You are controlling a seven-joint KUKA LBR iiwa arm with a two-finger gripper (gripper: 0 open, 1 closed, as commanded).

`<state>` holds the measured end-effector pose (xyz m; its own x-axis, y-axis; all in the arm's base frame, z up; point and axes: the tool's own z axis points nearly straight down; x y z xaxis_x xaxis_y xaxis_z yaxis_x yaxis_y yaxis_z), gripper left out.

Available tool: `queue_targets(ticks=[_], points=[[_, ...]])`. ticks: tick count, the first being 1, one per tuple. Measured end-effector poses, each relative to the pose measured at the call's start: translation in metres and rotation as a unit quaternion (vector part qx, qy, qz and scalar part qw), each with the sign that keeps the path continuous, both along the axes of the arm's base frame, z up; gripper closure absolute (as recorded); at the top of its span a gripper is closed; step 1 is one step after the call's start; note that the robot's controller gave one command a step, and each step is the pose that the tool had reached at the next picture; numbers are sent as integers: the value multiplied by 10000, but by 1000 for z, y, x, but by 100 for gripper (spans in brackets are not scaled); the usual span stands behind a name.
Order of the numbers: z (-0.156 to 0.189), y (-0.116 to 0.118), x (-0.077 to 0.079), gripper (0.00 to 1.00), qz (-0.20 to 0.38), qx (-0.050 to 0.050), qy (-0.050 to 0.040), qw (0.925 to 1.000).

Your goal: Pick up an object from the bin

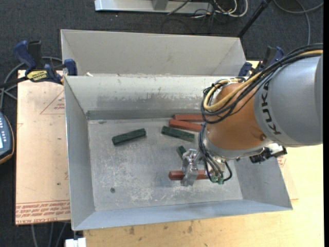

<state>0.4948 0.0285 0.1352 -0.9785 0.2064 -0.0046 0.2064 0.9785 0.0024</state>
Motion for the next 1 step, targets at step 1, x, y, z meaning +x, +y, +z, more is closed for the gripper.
queue_targets(ticks=[1], points=[[12,0,1,100,6,0,9,10000]])
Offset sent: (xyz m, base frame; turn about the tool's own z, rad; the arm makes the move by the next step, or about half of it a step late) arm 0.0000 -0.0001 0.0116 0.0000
